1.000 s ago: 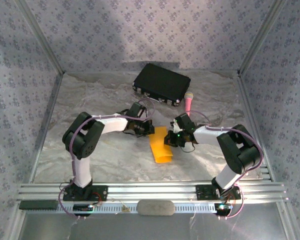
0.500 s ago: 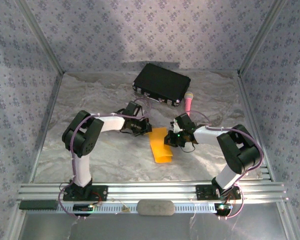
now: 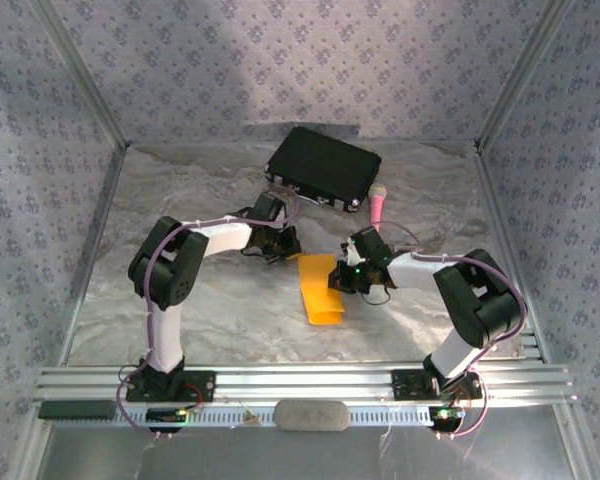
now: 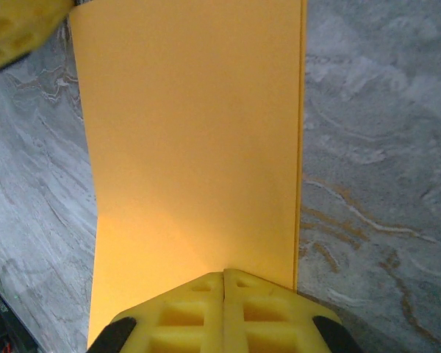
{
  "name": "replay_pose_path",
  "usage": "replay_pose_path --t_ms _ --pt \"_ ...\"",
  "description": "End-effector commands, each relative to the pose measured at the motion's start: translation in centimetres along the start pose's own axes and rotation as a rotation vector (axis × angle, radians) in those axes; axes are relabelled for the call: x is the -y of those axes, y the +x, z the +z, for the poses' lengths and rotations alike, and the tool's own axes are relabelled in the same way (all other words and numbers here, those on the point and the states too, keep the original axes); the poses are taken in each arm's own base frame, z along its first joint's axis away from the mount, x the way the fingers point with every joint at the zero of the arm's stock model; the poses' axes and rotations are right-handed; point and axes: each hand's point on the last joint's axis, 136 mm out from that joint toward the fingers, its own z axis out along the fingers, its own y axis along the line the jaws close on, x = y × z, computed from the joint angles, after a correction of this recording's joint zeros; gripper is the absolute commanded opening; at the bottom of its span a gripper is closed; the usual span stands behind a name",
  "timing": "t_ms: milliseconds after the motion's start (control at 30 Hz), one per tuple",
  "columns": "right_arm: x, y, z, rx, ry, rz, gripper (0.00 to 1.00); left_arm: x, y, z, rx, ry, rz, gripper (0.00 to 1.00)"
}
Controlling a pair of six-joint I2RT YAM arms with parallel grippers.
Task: Fold a paper plane with a square sheet of paper (pick it up from the middle)
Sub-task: First fold the square sheet of paper in half at the center of the table.
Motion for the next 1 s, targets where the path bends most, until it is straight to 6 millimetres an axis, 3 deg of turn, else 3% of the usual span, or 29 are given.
replay_pose_path --t_ms 0,100,300,500,633,967 --pt "4.5 2.9 0.4 -0.069 0.163 0.078 0.0 -1.7 -1.8 -0.2 0.047 -0.085 -0.038 0.0" --pt "4.5 2.9 0.5 -0.061 0.165 0.088 0.0 -0.7 -1.8 -0.8 0.049 -0.058 -0.026 0.0" --pt "4.2 2.5 0.3 -0.042 0.168 0.091 0.0 3.2 -0.3 -4.1 0.081 0.03 0.059 0.0" --pt "4.3 2.5 0.0 -0.034 0.175 0.091 0.0 6.2 5.8 -4.3 -0.04 0.15 0.15 0.0" --pt "4.4 2.5 0.0 -0.031 0.175 0.093 0.0 6.3 9.4 -3.0 -0.136 0.212 0.143 0.0" --pt "4.4 2.5 -0.1 -0.027 0.172 0.096 0.0 4.4 12.1 -0.9 -0.188 0.21 0.091 0.0"
